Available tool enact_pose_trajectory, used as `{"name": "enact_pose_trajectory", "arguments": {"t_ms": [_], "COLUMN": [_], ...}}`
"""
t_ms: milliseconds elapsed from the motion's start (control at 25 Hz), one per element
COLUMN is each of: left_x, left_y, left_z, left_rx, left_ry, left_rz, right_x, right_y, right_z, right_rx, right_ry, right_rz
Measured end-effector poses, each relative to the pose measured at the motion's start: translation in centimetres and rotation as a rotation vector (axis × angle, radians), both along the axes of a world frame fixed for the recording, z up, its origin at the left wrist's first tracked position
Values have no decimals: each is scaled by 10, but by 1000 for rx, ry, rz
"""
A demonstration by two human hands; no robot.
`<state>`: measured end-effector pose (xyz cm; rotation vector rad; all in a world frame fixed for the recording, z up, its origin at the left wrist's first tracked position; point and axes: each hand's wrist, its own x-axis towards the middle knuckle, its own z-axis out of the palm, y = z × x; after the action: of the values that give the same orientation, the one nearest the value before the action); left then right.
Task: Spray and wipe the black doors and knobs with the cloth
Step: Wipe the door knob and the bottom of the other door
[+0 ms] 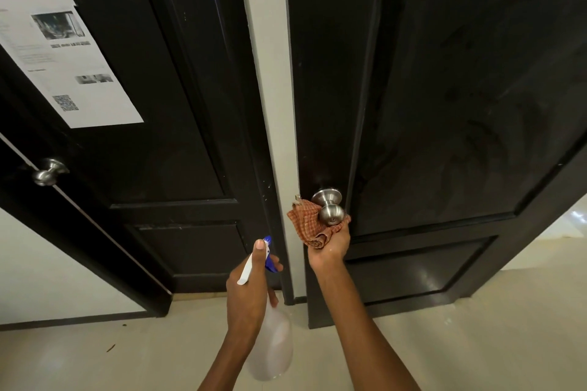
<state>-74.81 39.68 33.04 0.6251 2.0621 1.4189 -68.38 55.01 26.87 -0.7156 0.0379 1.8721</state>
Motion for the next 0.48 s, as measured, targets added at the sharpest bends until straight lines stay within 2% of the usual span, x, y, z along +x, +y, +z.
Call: {"name": "enact_pose_trajectory", "arguments": {"t_ms": [120,240,280,400,480], "left_x": [4,4,3,3,2], "left_y": [4,8,9,11,11], "left_z": [-2,-5,-5,-5,-4], "left_rx": [-6,-29,-38,-50,-54], "left_ry": [-30,-78,-94,-109,-97], "left_rz": [3,10,11,3,-7], "right_x": [16,32,36,51,63], "right_y": [-6,-20,-22,-11,4], "right_z": [-9,-27,-36,-57,-58], "right_rx": [129,419,528,808,928], "right_ry": [-234,-477,-593,-1104,-1287], "right_rz": [-49,-46,-12,90,190]}}
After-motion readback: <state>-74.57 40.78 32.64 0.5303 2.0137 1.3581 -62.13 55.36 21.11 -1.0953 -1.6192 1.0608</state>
